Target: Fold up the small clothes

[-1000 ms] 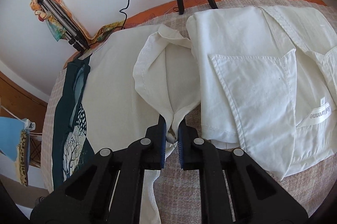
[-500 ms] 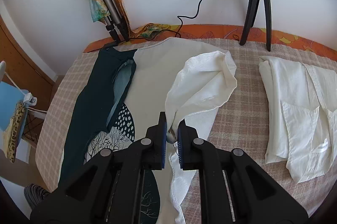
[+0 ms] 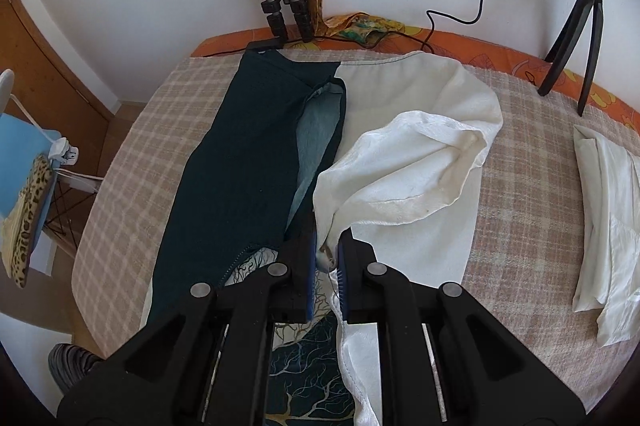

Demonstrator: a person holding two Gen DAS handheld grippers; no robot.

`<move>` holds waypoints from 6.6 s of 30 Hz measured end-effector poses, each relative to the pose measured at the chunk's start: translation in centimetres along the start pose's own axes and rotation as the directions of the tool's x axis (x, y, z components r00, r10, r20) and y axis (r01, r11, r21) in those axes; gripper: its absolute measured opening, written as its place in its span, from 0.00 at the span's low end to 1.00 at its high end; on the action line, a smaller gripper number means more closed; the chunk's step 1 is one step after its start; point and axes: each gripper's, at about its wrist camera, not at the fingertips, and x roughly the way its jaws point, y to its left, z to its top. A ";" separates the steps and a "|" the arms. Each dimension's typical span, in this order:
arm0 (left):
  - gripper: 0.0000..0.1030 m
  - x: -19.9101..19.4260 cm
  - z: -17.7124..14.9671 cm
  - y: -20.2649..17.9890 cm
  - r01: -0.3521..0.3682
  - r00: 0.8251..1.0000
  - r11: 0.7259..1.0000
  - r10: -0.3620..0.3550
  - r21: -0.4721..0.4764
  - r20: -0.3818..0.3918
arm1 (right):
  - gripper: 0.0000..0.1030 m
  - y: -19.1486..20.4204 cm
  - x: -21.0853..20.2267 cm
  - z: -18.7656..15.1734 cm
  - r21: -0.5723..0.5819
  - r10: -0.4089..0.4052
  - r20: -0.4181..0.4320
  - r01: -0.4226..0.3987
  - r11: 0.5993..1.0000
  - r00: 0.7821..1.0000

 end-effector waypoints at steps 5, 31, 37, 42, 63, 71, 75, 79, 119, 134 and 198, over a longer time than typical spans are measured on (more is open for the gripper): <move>0.02 -1.7 0.4 2.0 -0.058 0.998 0.998 0.058 -0.021 0.027 | 0.15 3.7 5.4 0.0 -0.048 0.011 -0.119 -0.017 0.999 0.993; 0.03 -6.2 4.9 4.5 -0.142 0.985 0.989 0.137 0.043 0.106 | 0.53 -8.5 -10.9 -23.2 0.248 -0.037 0.012 0.032 0.968 0.999; 0.03 -6.6 4.4 3.5 -0.133 0.985 0.990 0.127 0.047 0.113 | 0.53 -7.1 -9.6 -26.1 0.265 -0.033 0.007 0.030 0.964 0.999; 0.03 -6.6 3.9 3.3 -0.130 0.987 0.990 0.125 0.051 0.105 | 0.08 -6.3 -9.4 -26.4 0.247 -0.037 0.017 0.032 0.969 0.999; 0.03 -7.2 3.3 5.7 -0.171 0.980 0.985 0.169 0.011 0.102 | 0.41 10.3 -7.8 -28.0 -0.158 0.130 -0.092 -0.143 0.977 0.987; 0.03 -6.4 5.5 6.0 -0.170 0.983 0.984 0.166 0.048 0.084 | 0.46 6.6 -12.2 -24.9 -0.098 0.175 0.037 -0.170 0.980 0.984; 0.05 -5.0 7.9 6.2 -0.162 0.985 0.984 0.157 0.076 0.066 | 0.46 3.5 -13.2 -20.9 -0.037 0.151 0.097 -0.148 0.988 0.984; 0.14 -3.2 10.7 6.6 -0.153 0.986 0.986 0.148 0.071 0.072 | 0.46 -0.3 -12.3 -15.6 0.057 0.162 0.116 -0.169 0.984 0.980; 0.16 3.0 14.4 14.1 -0.074 0.991 0.983 0.092 -0.167 0.099 | 0.09 -10.2 5.2 8.7 0.529 0.221 -0.025 -0.175 0.831 0.975; 0.16 0.8 14.8 15.7 -0.120 0.981 0.974 0.146 -0.192 0.130 | 0.33 -5.1 11.4 14.1 0.429 0.315 -0.038 -0.269 0.862 0.948; 0.44 -6.6 -4.8 10.1 -0.082 0.973 0.983 0.043 -0.166 -0.227 | 0.45 3.5 -11.3 -32.4 -0.104 0.098 -0.069 -0.105 0.989 0.993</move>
